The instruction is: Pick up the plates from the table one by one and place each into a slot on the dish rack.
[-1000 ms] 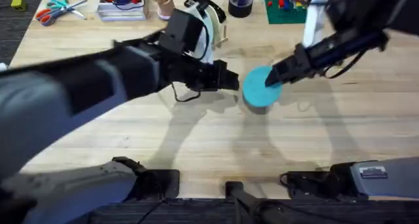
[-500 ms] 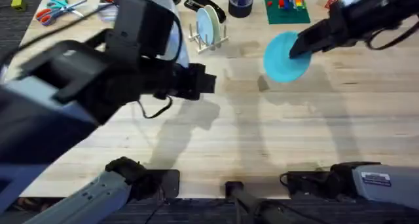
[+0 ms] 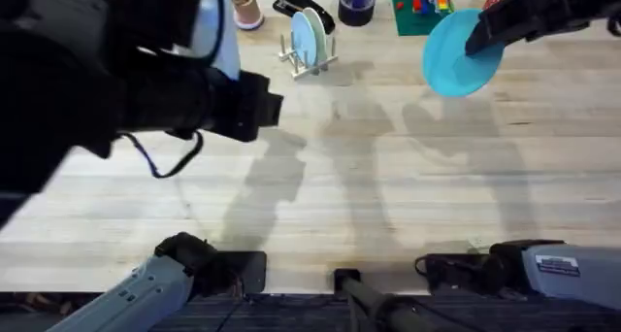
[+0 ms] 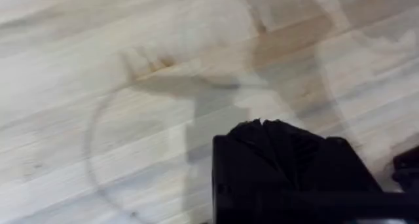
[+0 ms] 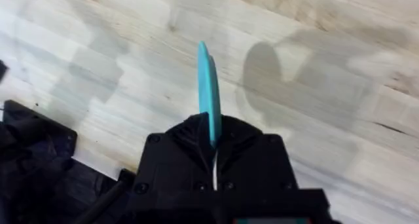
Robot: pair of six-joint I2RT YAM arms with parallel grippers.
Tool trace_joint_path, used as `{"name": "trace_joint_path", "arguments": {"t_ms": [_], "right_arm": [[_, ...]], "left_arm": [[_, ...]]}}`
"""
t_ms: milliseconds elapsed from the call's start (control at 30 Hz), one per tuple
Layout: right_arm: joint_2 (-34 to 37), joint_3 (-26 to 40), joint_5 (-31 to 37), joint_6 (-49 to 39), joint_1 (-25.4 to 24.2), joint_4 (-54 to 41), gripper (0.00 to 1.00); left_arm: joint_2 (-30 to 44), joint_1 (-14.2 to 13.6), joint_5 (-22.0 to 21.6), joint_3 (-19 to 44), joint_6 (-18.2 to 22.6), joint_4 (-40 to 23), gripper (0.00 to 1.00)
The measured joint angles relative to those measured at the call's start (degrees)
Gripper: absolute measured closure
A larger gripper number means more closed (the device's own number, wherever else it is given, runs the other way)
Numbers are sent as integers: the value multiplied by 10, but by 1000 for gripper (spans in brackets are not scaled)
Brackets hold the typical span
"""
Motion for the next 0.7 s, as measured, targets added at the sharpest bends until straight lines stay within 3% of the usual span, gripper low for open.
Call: {"name": "trace_joint_path", "arguments": {"t_ms": [233, 267, 333, 467, 533, 700], "right_arm": [[0, 27, 8, -2, 0, -6, 970], [0, 28, 9, -4, 0, -7, 970], [0, 29, 9, -6, 0, -9, 970], [0, 29, 11, -13, 0, -10, 970], [0, 29, 11, -19, 0, -10, 970], [0, 29, 13, -35, 13, -5, 970]], "left_arm": [[0, 0, -35, 38, 8, -11, 959], [0, 0, -40, 39, 10, -11, 922], [0, 0, -45, 39, 10, -11, 672], [0, 0, -52, 39, 14, -13, 75], [0, 0, -55, 39, 13, -13, 11], [0, 0, -57, 39, 13, -11, 6]]}}
